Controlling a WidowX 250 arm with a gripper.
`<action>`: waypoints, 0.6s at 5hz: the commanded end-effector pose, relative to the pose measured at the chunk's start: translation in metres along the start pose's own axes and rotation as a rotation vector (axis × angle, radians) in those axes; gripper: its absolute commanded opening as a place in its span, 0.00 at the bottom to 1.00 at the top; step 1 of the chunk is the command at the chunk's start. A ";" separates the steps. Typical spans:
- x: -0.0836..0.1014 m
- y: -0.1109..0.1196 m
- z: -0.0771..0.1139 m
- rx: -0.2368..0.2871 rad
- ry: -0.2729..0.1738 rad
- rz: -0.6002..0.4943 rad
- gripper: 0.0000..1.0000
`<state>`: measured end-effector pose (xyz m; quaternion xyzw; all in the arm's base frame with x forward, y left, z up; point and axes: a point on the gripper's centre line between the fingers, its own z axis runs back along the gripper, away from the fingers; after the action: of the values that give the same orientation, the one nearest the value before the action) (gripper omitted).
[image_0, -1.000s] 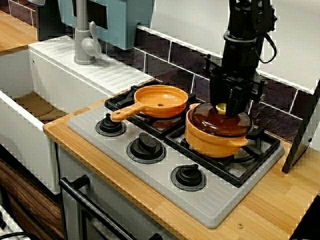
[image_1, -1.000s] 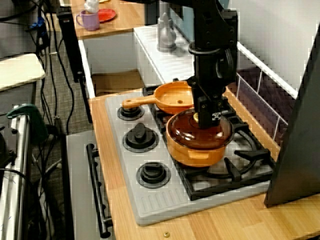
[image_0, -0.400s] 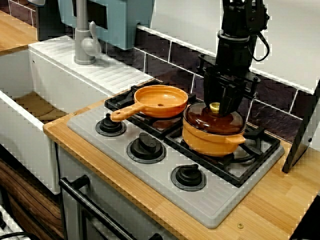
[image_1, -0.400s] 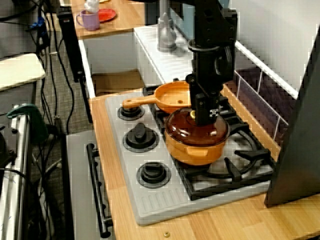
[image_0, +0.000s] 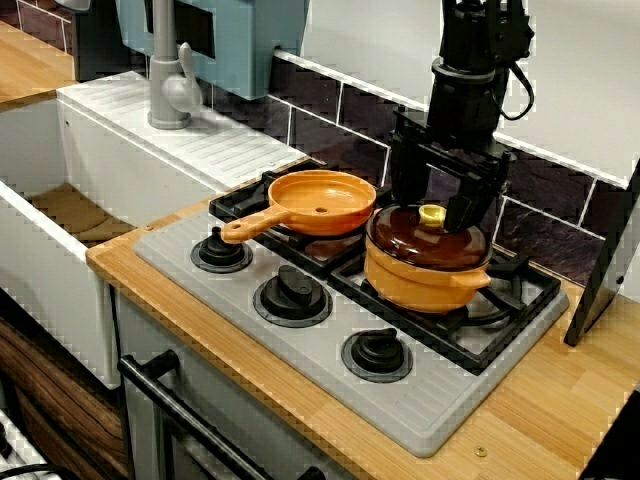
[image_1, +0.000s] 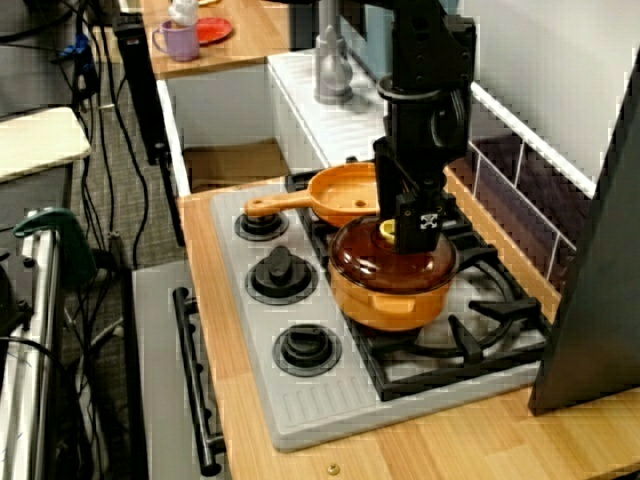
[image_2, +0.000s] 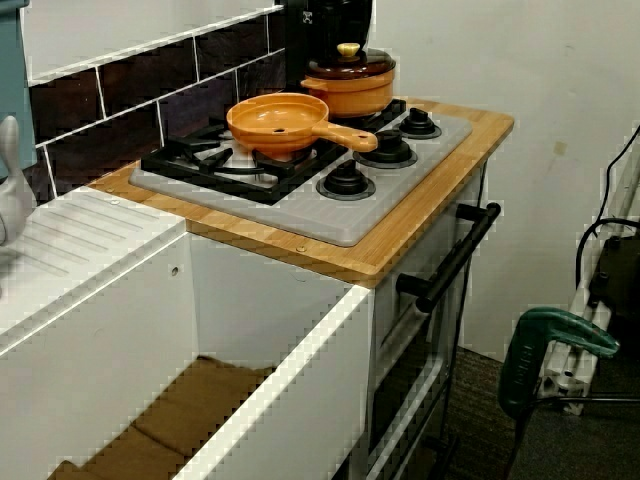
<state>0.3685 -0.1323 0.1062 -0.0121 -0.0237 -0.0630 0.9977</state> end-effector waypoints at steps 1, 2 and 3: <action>0.001 0.006 0.031 -0.048 -0.063 0.010 1.00; -0.001 0.015 0.044 -0.077 -0.076 0.032 1.00; -0.005 0.031 0.059 -0.121 -0.099 0.072 1.00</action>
<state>0.3671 -0.1007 0.1391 -0.0724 -0.0308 -0.0261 0.9966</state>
